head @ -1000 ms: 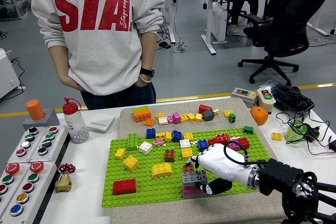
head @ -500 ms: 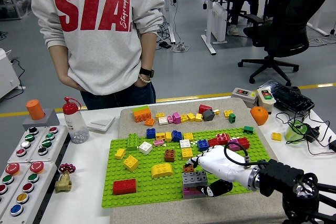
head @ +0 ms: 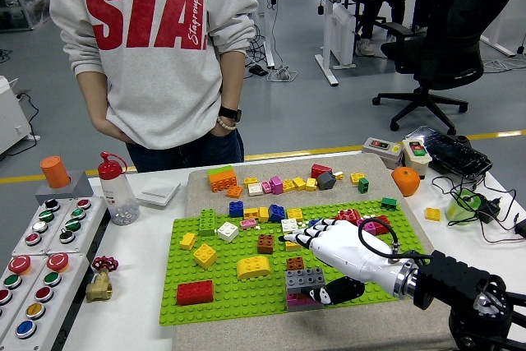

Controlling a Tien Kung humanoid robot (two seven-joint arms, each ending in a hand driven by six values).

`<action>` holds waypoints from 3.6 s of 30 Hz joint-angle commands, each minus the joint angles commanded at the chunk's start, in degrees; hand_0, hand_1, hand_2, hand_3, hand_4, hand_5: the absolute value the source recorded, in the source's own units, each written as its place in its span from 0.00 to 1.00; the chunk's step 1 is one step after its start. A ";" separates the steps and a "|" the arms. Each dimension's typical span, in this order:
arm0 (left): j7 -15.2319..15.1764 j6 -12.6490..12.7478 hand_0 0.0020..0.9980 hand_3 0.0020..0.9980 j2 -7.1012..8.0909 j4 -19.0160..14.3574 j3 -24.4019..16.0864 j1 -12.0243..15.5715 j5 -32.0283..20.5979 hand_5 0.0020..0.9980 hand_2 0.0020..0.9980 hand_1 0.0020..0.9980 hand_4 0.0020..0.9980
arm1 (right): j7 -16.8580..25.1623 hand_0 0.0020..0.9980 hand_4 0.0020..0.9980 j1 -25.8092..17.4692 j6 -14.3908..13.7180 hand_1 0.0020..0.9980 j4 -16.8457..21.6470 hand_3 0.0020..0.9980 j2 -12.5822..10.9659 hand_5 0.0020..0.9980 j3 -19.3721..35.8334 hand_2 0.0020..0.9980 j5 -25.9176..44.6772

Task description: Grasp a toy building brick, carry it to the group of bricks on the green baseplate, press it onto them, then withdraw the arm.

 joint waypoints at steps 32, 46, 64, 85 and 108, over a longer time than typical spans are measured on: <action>0.01 -0.16 0.63 0.40 -0.10 -0.01 0.11 0.29 0.04 0.94 0.61 0.59 0.30 | 5.63 0.62 0.46 -1.35 -5.57 0.65 -0.03 0.61 -1.22 0.26 -4.07 0.64 -4.19; -0.01 -0.23 0.63 0.40 -0.07 -0.01 0.17 0.13 0.04 0.94 0.61 0.59 0.30 | 5.35 0.62 0.48 -1.23 -4.13 0.65 -1.72 0.62 -0.86 0.27 -4.79 0.63 -3.69; -0.10 -0.27 0.63 0.40 -0.03 0.03 0.22 -0.04 -0.06 0.94 0.61 0.59 0.30 | 4.64 0.60 0.49 -1.75 -2.98 0.63 -1.75 0.61 -0.81 0.28 -5.08 0.62 -3.75; -0.10 -0.17 0.63 0.40 -0.13 0.02 0.26 0.08 -0.27 0.94 0.61 0.59 0.30 | 3.97 0.59 0.49 -2.54 -7.56 0.62 0.96 0.62 -1.28 0.28 -0.63 0.62 -1.98; 0.13 -0.15 0.63 0.40 -0.41 -0.08 -0.61 0.88 0.94 0.94 0.61 0.60 0.30 | 6.29 0.70 0.49 -15.36 -6.65 0.73 -2.82 0.75 8.57 0.28 24.76 0.75 31.26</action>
